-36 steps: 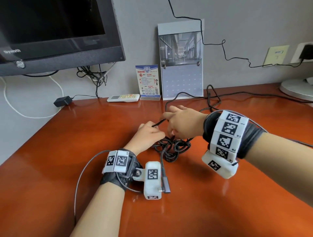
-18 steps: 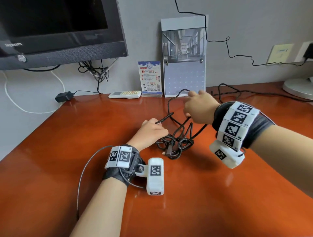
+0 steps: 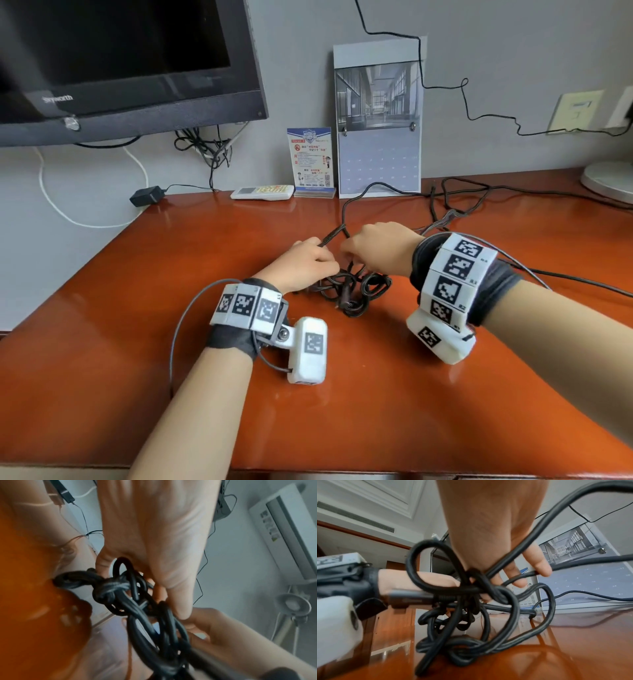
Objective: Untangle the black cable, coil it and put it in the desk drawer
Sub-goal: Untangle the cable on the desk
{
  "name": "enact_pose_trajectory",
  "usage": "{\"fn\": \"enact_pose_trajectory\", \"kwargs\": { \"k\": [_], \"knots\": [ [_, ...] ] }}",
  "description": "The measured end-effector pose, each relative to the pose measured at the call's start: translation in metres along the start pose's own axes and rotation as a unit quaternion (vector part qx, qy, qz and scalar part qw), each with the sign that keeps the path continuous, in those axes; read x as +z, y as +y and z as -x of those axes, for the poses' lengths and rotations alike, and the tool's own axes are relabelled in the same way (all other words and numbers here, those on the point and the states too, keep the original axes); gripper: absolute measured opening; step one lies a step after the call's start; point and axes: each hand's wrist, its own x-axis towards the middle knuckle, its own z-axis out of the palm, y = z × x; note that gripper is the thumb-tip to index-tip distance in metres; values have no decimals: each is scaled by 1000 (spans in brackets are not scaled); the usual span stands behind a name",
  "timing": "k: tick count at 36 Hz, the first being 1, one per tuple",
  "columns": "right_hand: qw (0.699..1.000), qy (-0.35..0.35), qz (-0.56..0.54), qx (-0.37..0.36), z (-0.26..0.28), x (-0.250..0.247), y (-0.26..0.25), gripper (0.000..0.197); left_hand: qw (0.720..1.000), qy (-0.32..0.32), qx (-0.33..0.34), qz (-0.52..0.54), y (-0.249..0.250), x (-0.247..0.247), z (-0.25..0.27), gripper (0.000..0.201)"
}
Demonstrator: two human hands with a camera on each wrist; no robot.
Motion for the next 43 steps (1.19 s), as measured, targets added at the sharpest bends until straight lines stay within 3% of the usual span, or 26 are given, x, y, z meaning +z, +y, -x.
{"fn": "enact_pose_trajectory", "kwargs": {
  "k": [3,6,8,10,13,18,27,32,40,43],
  "knots": [
    [998,28,52,-8,6,1,-1,30,999,-7,2,-45,3,-3,1,21],
    [998,46,31,-10,11,4,2,31,987,75,48,-133,7,-8,6,2],
    [998,57,4,-13,14,6,4,33,975,93,101,-177,13,-14,13,9],
    [997,66,-17,-18,16,7,5,35,965,30,133,-222,19,-18,19,14],
    [997,53,-49,-14,15,9,4,34,959,-61,115,-251,23,-18,24,27],
    [996,16,-90,2,10,13,5,31,959,-127,89,-236,28,-24,31,54],
    [965,63,-253,-7,9,19,14,21,947,-45,88,-306,28,-22,40,50],
    [963,69,-261,6,12,22,17,20,940,-10,108,-323,27,-19,41,39],
    [944,31,-327,-40,16,25,16,15,931,-9,155,-331,23,-14,44,28],
    [923,43,-381,-36,14,28,16,10,945,-40,151,-287,23,-19,47,27]
  ]
}}
